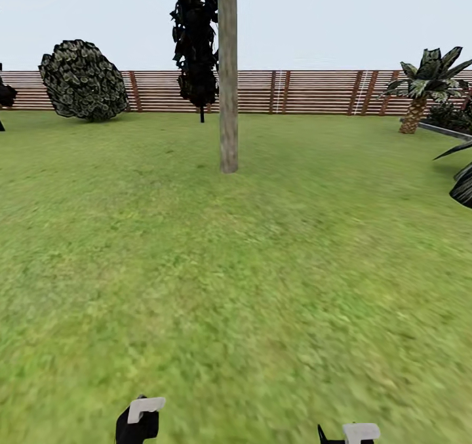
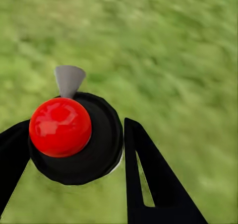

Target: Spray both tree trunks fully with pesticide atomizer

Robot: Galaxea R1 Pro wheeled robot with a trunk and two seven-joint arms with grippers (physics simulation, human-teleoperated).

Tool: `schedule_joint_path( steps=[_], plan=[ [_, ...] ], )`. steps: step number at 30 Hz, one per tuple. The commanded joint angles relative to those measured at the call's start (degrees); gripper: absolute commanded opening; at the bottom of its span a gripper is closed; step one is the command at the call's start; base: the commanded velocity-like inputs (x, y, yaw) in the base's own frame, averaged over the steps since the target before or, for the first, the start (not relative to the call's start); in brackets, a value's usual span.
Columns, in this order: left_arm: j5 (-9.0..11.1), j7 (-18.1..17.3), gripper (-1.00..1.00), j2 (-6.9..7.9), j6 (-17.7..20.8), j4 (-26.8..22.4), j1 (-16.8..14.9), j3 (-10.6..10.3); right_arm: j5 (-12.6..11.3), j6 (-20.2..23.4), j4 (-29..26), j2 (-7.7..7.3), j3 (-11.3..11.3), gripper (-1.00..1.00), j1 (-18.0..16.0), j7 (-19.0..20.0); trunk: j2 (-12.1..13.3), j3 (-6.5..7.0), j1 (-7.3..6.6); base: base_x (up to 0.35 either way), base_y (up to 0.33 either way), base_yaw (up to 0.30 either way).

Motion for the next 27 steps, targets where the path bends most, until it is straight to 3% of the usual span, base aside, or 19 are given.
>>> schedule_joint_path(
  steps=[1, 27],
  plan=[
    [0.0, 0.0, -1.00, -0.01, 0.0, 0.0, 0.0, 0.0, 0.0, 0.0, 0.0, 0.00, 0.0, 1.00, 0.0, 0.0, 0.0, 0.00, 0.00, 0.341, 0.000, 0.000],
    [0.0, 0.0, -1.00, -0.02, 0.0, 0.0, 0.0, 0.0, 0.0, 0.0, 0.1, -0.10, 0.0, 1.00, 0.0, 0.0, 0.0, 0.00, 0.00, 0.341, 0.000, 0.000]
  ],
)
